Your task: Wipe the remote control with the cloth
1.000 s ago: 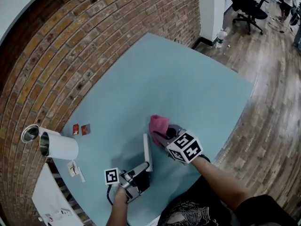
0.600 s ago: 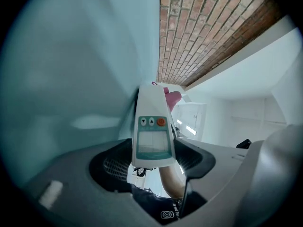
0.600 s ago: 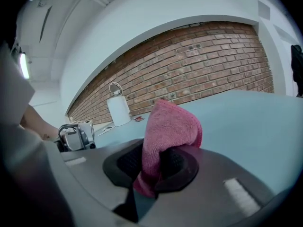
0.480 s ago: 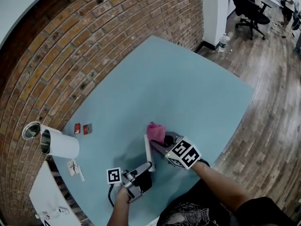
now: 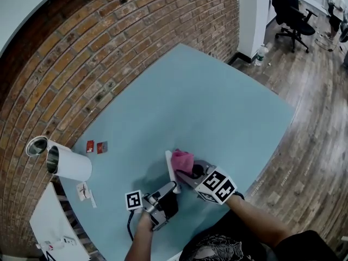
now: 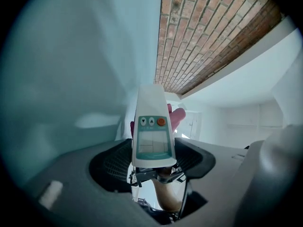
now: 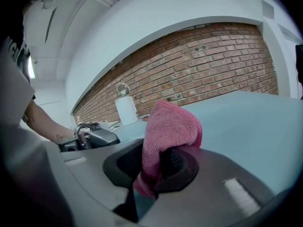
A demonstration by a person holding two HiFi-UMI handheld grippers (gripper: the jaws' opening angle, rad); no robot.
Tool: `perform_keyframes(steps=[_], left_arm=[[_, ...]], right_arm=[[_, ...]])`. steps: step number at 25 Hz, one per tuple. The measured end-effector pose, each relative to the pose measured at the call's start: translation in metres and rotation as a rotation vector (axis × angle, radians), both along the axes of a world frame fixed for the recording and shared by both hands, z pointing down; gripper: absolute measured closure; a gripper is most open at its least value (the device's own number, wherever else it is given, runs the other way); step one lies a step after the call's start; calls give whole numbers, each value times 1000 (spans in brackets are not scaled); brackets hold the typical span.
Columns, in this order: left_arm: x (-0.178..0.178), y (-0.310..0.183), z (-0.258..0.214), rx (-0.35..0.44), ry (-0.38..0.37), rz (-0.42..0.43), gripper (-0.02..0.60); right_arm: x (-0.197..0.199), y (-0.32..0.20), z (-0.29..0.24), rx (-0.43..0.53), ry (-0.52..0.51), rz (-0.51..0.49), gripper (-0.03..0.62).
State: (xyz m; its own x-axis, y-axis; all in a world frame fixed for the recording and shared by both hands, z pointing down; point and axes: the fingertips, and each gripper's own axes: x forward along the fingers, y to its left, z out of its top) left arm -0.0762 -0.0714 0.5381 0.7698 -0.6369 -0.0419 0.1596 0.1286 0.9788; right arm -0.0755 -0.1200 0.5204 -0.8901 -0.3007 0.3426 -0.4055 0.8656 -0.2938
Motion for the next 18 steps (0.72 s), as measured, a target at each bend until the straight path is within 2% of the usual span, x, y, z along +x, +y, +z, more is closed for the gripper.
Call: perform_keyframes(steps=[11,18], left_arm=[[-2,-23,-4,32,-1,-96,298],[-9,-38,-5,45,-21,-214,298]], right_arm=[[9,12,-13,4,-32,16,528],[15,19,-22,7,-54,36,528]])
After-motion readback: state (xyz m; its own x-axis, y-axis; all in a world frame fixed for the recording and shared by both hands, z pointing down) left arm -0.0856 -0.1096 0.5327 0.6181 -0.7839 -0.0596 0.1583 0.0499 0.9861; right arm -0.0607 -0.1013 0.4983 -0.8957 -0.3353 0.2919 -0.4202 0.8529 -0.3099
